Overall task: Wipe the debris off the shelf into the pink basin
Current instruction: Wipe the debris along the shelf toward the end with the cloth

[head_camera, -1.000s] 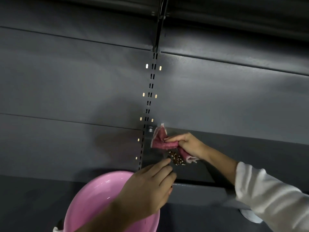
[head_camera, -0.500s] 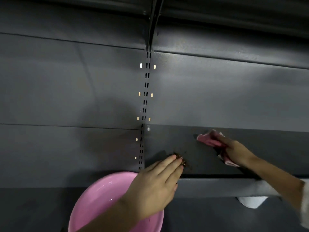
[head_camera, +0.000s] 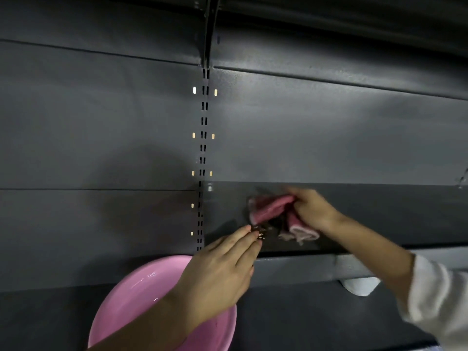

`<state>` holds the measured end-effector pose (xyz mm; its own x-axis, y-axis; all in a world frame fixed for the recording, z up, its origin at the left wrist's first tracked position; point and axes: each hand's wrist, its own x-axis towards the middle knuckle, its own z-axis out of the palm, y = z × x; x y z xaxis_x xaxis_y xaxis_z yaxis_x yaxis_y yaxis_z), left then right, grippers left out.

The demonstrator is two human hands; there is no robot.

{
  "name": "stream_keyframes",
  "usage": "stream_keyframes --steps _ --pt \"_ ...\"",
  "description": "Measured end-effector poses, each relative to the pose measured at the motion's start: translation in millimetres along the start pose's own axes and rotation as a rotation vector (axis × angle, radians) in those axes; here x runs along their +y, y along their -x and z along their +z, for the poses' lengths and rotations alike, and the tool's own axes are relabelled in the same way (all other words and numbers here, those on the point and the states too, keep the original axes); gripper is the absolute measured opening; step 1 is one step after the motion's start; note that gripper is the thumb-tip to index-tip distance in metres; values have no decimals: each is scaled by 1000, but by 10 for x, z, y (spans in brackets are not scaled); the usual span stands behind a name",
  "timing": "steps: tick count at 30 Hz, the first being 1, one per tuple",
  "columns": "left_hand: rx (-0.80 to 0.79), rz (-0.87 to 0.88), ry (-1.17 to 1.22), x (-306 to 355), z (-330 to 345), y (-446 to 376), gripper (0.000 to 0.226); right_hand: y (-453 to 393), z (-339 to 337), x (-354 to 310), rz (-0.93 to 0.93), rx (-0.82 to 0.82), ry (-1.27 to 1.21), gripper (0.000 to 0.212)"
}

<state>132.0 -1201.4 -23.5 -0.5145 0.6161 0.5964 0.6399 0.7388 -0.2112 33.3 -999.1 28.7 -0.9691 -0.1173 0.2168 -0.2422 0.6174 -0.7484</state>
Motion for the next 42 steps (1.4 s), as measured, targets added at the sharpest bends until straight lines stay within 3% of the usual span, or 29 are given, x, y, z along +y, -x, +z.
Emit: stream_keyframes --steps 3,6,9,14,20,23,27,32,35,38,42 --pt "-2 -10 23 7 -6 16 42 5 -326 189 82 1 -17 46" --pt "10 -20 38 12 0 16 42 161 -298 330 146 -55 -138 56" --pt "16 -32 44 17 -1 7 42 179 -65 349 69 -77 -43 42" --pt "25 -41 46 27 -22 -9 42 205 198 117 -9 -133 223 52" --pt "26 -50 70 26 -54 -2 43 269 234 -57 -64 -182 175 57" --pt "3 -27 55 13 -70 1 43 215 134 -106 -82 -106 29 53" --pt "-12 -23 64 5 -78 11 43 126 67 -174 -77 -49 45 51" --pt "-37 -21 76 -1 -67 27 43 -210 -71 -138 60 106 -226 45" --pt "-64 -30 88 1 -51 29 45 -481 -135 -10 147 205 -187 44" --pt "-65 -20 75 -20 -18 17 47 -637 -18 154 263 158 -143 40" --pt "-43 3 39 -34 16 7 47 -863 293 197 193 33 41 45"
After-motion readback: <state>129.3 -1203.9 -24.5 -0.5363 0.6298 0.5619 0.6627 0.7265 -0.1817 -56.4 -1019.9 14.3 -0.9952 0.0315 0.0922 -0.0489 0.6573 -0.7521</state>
